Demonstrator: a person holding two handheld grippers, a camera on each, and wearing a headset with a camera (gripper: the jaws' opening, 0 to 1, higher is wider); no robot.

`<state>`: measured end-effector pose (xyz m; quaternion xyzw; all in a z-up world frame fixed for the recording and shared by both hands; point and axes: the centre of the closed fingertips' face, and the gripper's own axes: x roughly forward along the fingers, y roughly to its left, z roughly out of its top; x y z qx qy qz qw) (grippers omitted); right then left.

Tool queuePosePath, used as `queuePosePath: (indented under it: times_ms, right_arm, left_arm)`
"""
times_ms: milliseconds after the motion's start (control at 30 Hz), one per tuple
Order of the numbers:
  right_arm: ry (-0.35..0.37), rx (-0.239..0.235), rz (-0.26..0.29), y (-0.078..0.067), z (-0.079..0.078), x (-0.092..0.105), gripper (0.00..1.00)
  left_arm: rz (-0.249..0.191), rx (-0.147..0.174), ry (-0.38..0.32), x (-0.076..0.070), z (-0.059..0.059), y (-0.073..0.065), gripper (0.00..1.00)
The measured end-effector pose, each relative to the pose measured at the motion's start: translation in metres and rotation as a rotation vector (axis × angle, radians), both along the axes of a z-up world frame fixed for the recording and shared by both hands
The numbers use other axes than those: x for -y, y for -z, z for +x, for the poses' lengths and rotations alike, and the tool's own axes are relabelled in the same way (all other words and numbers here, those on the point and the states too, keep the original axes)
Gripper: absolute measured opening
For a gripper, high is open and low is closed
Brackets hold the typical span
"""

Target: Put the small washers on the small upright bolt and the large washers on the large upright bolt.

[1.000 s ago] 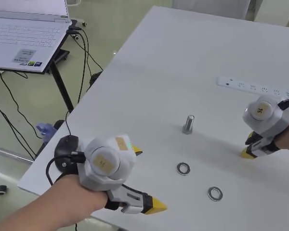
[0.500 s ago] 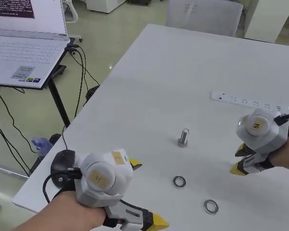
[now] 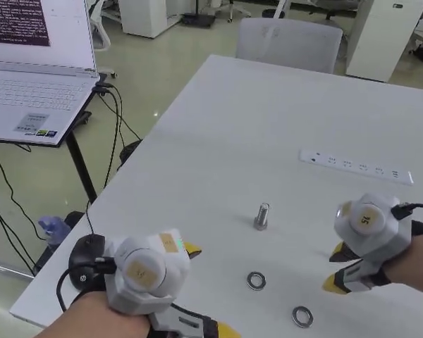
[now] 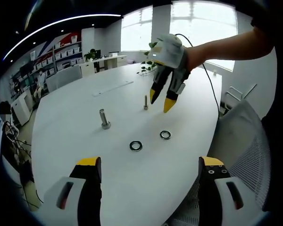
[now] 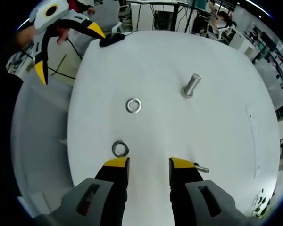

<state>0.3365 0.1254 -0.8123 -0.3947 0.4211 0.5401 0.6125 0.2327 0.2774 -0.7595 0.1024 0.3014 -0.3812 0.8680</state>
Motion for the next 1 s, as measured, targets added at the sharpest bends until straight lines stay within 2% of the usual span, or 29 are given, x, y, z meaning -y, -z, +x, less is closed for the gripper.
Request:
queuePosePath:
  times_ms: [167, 400, 667, 767, 1000]
  right_arm:
    - [-0.018, 0.001, 0.024, -0.008, -0.016, -0.004, 0.35]
    - [-0.031, -0.007, 0.04, -0.006, -0.035, -0.007, 0.36]
    - [-0.068, 0.0, 0.036, 0.004, -0.053, -0.012, 0.37]
    - [-0.078, 0.0, 0.026, 0.012, -0.055, -0.011, 0.38]
    - [-0.07, -0.006, 0.019, 0.031, -0.056, -0.01, 0.41]
  left_arm:
    - [-0.002, 0.003, -0.006, 0.0, -0.002, -0.001, 0.84]
    - [0.002, 0.006, -0.001, 0.001, -0.006, -0.002, 0.83]
    - [-0.001, 0.002, 0.008, 0.003, -0.011, -0.001, 0.83]
    - [-0.013, 0.003, 0.006, 0.004, -0.011, -0.002, 0.84]
    - [-0.005, 0.002, 0.015, 0.002, -0.012, 0.0, 0.84]
